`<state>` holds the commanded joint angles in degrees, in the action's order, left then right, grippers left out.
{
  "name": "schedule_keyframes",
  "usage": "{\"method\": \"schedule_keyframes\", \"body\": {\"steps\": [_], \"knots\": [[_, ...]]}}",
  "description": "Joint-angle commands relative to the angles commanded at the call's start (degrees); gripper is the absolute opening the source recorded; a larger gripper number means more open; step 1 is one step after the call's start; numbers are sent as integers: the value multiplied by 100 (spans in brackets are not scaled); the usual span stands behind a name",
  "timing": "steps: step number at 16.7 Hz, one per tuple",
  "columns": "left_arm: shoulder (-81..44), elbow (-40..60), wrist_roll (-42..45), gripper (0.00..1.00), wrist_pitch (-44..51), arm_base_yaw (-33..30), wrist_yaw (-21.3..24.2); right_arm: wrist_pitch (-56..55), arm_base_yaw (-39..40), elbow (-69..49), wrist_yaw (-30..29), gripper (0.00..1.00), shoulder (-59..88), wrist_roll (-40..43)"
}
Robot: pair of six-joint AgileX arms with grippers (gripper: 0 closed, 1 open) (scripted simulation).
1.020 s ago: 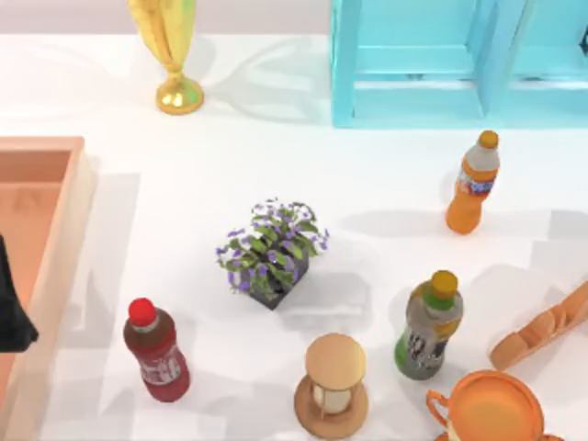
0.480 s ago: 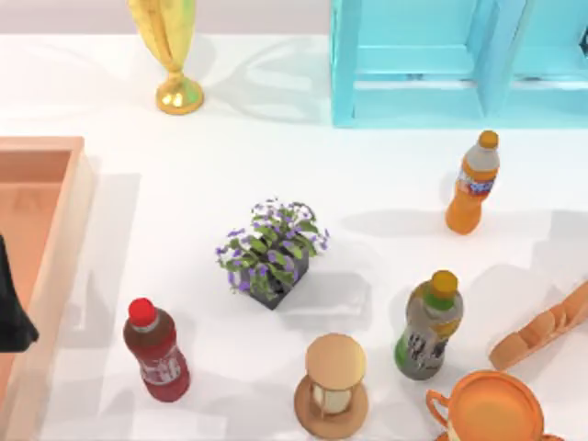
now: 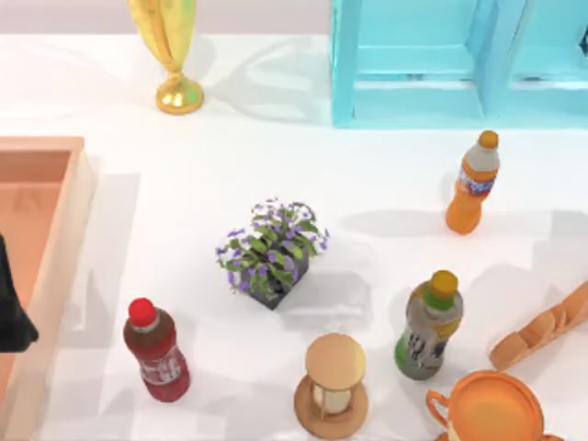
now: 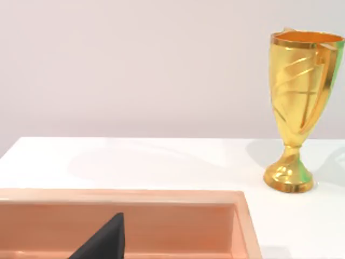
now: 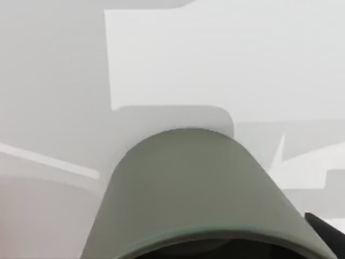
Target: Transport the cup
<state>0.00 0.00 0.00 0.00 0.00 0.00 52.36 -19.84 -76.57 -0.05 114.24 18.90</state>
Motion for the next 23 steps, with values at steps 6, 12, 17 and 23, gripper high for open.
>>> {"method": "schedule_keyframes", "body": {"steps": [6, 12, 17, 23], "knots": [[0, 0, 0, 100, 0, 0, 0, 13, -9, -16, 1, 0, 5, 6], [0, 0, 0, 100, 0, 0, 0, 780, -838, -1338, 0, 0, 493, 843], [0, 0, 0, 100, 0, 0, 0, 1608, -1782, -2877, -27, 0, 925, 1769], [0, 0, 0, 100, 0, 0, 0, 1772, -1988, -3154, -36, 0, 971, 1982]]}}
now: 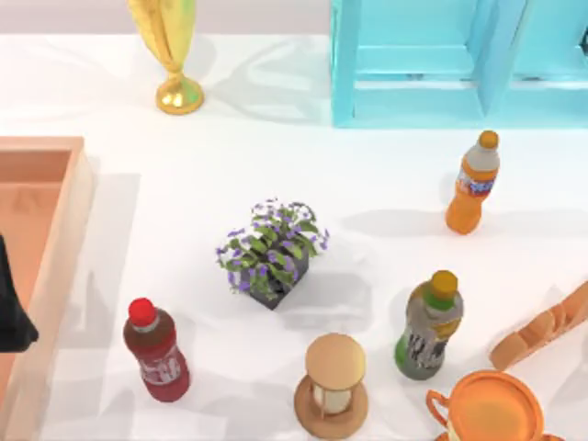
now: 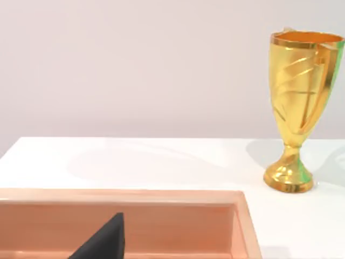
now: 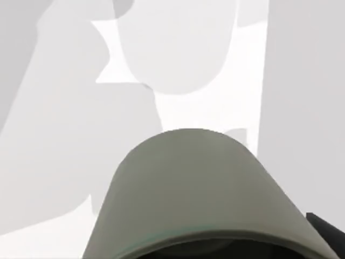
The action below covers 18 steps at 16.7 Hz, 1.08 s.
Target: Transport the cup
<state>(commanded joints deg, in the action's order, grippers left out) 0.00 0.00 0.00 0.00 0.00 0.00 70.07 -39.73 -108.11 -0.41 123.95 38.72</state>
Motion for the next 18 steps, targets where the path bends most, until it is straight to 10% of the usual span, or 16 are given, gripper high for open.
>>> {"method": "schedule_keyframes", "body": {"steps": [13, 18], "knots": [[0, 0, 0, 100, 0, 0, 0, -1356, 76, 1183, -3, 0, 207, -92], [0, 0, 0, 100, 0, 0, 0, -1356, 76, 1183, -3, 38, 207, -92]]}}
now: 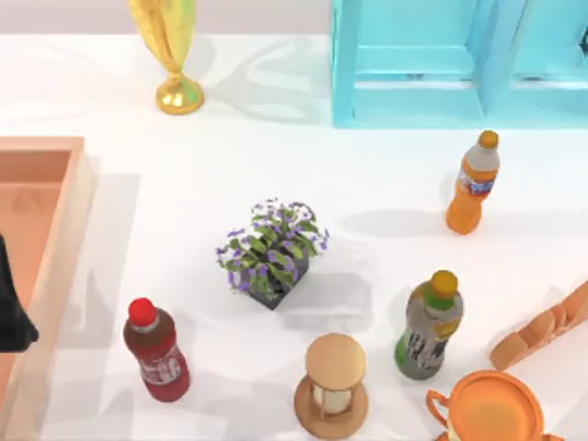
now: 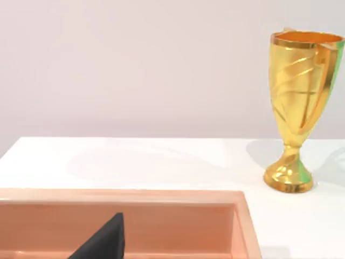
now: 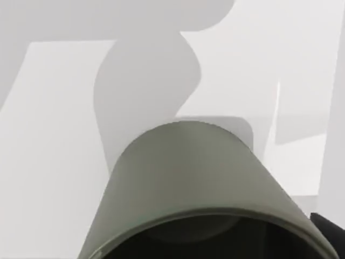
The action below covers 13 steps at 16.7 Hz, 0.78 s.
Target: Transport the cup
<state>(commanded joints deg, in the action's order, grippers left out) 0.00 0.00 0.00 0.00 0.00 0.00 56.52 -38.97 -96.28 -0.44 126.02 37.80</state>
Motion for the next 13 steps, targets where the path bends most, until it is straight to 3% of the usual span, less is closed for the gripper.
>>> {"method": "schedule_keyframes", "body": {"steps": [8, 13], "knots": [[0, 0, 0, 100, 0, 0, 0, 0, 0, 0, 0, 98, 0, 0], [0, 0, 0, 100, 0, 0, 0, 0, 0, 0, 0, 100, 0, 0]]}}
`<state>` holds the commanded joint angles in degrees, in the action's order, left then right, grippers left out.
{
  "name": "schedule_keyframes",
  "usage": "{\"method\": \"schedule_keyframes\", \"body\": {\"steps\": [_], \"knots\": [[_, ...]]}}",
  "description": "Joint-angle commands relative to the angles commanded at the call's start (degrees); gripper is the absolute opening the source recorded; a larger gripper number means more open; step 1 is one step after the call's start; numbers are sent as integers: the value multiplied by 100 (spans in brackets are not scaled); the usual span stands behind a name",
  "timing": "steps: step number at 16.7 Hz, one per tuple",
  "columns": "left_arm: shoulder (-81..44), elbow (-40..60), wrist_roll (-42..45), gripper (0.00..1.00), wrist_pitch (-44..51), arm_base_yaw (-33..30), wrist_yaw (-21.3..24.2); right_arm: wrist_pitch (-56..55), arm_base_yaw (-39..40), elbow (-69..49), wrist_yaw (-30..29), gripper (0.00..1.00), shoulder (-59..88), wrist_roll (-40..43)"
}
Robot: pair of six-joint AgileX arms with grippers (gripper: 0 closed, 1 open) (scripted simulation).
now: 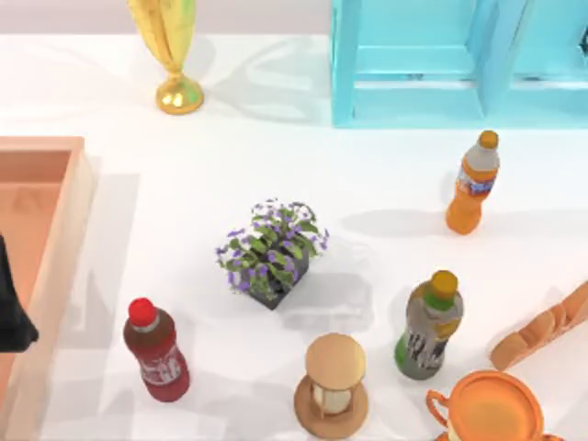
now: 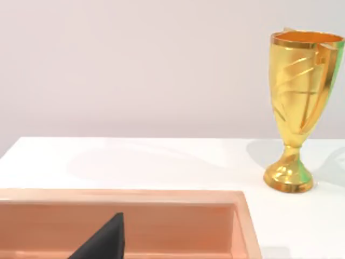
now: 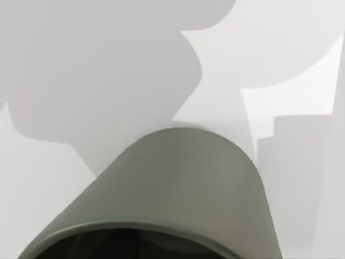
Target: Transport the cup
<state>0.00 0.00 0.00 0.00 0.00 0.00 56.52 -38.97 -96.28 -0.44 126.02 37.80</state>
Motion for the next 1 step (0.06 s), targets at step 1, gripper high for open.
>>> {"method": "schedule_keyframes", "body": {"steps": [1], "knots": [[0, 0, 0, 100, 0, 0, 0, 0, 0, 0, 0, 100, 0, 0]]}}
